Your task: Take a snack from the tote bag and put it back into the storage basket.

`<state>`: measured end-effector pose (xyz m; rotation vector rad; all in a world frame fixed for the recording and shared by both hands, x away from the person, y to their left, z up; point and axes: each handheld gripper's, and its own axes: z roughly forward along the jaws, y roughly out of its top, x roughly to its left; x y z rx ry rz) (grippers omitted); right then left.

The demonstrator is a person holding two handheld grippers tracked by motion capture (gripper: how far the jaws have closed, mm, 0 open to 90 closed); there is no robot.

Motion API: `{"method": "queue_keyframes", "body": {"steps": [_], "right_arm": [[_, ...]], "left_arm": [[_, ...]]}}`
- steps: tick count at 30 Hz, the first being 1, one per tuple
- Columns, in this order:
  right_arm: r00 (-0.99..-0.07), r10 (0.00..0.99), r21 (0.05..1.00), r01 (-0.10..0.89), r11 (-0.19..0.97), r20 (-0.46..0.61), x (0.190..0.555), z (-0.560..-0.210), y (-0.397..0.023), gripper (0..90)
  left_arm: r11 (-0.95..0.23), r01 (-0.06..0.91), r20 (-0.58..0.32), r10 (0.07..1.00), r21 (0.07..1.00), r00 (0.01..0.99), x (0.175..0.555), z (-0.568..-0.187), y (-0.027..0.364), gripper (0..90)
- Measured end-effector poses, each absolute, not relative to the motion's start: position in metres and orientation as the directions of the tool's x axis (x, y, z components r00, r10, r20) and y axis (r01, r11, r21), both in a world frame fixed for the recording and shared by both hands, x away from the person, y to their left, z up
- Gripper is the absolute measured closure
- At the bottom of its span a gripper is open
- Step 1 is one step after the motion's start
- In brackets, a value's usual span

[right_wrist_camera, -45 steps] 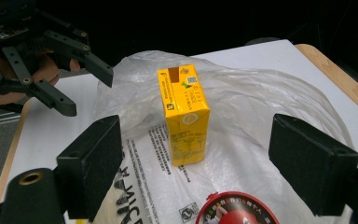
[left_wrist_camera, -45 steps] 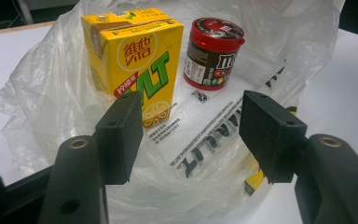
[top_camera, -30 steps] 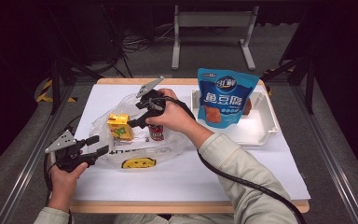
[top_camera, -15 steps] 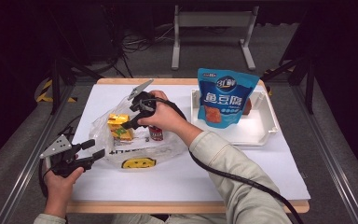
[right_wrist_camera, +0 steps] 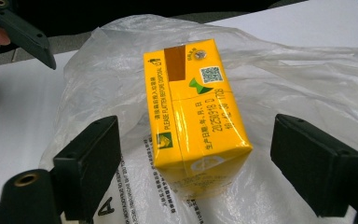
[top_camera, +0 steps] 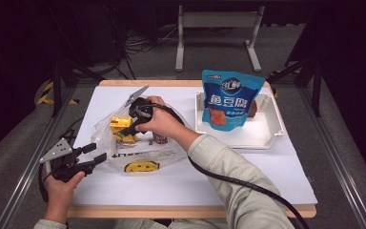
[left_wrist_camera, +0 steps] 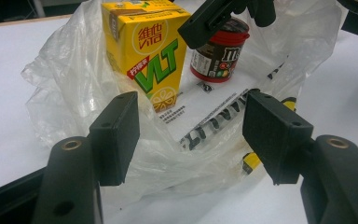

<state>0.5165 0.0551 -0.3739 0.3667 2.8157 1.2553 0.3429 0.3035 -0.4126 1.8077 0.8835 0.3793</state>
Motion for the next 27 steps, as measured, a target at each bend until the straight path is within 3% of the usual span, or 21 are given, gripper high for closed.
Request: {"method": "queue_keyframes", "body": {"steps": [24, 27], "right_arm": [[-0.973, 0.228, 0.661, 0.192, 0.725, 0.033, 0.521, -0.385, 0.083, 28.9], [-0.977, 0.209, 0.639, 0.18, 0.748, 0.031, 0.521, -0.386, 0.084, 39.6]], "left_arm": [[-0.18, 0.388, -0.149, 0.718, 0.904, 0.68, 0.344, -0.413, 0.304, 37.0], [-0.184, 0.385, -0.145, 0.715, 0.904, 0.684, 0.344, -0.413, 0.304, 36.9]]}}
